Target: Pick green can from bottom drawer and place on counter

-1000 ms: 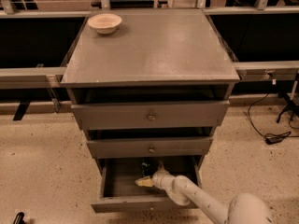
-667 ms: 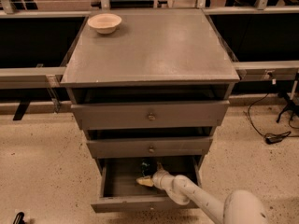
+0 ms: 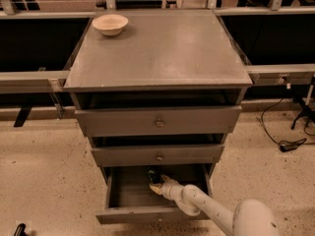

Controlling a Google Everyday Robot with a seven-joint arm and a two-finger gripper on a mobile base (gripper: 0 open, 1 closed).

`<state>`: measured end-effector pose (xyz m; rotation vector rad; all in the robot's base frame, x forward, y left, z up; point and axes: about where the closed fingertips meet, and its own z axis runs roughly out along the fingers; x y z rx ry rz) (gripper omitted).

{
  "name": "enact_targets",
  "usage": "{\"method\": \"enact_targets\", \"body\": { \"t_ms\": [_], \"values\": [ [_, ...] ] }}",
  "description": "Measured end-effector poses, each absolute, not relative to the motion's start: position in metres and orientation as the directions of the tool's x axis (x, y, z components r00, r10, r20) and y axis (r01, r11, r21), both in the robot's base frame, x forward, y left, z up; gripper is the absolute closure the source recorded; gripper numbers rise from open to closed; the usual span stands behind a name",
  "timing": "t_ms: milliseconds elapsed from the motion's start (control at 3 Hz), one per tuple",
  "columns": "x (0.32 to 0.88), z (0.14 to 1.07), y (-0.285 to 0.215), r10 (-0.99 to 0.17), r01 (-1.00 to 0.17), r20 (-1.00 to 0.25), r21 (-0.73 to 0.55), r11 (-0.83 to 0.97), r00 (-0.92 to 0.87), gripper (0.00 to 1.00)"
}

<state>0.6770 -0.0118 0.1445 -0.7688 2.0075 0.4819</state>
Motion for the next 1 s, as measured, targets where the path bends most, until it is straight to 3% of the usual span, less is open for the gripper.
{"method": "enact_targets", "body": {
  "t_ms": [333, 667, 1000],
  "values": [
    [0.671, 0.172, -0.017, -0.347, -0.693, -0.880, -0.030, 0.720, -0.323, 0.92],
    [0.651, 0.223, -0.038, -0.359, -0.719, -0.917, -0.132, 0.683, -0.172, 1.00],
    [0.610, 0.269, -0.048, -0.348, -0.799, -0.935, -0.157, 0.580, -0.068, 1.00]
  ]
}}
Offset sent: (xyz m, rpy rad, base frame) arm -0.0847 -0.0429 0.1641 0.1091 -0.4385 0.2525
